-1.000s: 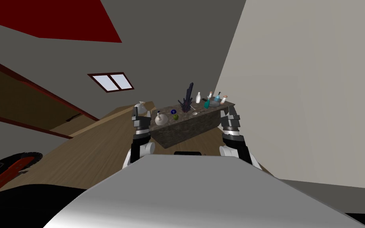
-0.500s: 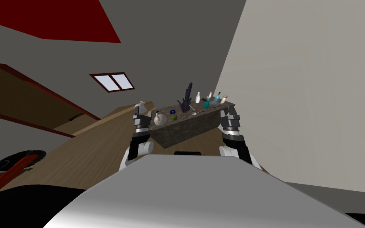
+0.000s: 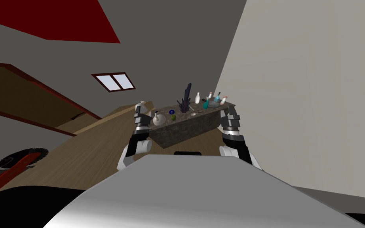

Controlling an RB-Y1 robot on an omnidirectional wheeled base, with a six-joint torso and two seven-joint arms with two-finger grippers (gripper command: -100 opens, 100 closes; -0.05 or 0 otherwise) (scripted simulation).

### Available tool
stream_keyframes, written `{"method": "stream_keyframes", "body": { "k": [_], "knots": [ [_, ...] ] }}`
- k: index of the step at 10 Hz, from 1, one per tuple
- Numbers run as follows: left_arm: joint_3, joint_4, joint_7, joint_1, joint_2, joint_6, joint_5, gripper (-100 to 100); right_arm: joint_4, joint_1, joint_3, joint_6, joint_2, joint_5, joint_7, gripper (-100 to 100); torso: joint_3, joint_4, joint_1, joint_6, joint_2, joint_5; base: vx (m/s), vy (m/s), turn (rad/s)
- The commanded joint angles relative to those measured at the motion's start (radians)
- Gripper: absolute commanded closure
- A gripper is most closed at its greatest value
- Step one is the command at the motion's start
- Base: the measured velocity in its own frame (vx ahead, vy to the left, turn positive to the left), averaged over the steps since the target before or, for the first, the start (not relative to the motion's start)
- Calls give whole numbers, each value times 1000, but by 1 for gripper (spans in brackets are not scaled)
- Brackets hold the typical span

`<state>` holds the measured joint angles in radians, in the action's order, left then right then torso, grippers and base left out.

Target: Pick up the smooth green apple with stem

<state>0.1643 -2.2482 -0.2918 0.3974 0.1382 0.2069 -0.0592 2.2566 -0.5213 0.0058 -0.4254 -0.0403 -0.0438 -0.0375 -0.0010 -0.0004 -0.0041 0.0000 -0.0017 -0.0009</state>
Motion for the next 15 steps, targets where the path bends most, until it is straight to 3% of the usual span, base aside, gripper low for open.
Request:
{"method": "stream_keyframes", "body": {
  "k": [1,5,7,10,12,13,15],
  "knots": [
    [6,-1,-12,-7,8,-50,-5,-100,0,0,0,0,0,0,0,0,0,0,0,0,0,0,21,-53,23],
    [26,3,-57,-35,39,-155,-31,-100,0,0,0,0,0,0,0,0,0,0,2,0,1,0,16,-45,19],
    [26,3,-57,-35,39,-187,-31,-100,0,0,0,0,0,0,0,0,0,0,1,0,1,0,11,-36,15],
    [45,9,-106,-66,71,-285,-61,-100,0,0,0,0,0,0,0,0,0,0,1,0,-1,0,30,-56,28],
    [45,9,-106,-66,71,-334,-61,-100,0,0,0,0,0,0,0,0,0,0,2,0,1,0,2,-20,26],
    [54,13,-131,-81,87,-368,-77,-100,0,0,0,0,0,0,0,0,1,0,4,0,1,1,16,-39,21],
    [54,13,-131,-81,87,-412,-77,-100,0,0,0,0,0,0,0,0,0,0,0,0,0,0,27,-57,5]
  ]
}}
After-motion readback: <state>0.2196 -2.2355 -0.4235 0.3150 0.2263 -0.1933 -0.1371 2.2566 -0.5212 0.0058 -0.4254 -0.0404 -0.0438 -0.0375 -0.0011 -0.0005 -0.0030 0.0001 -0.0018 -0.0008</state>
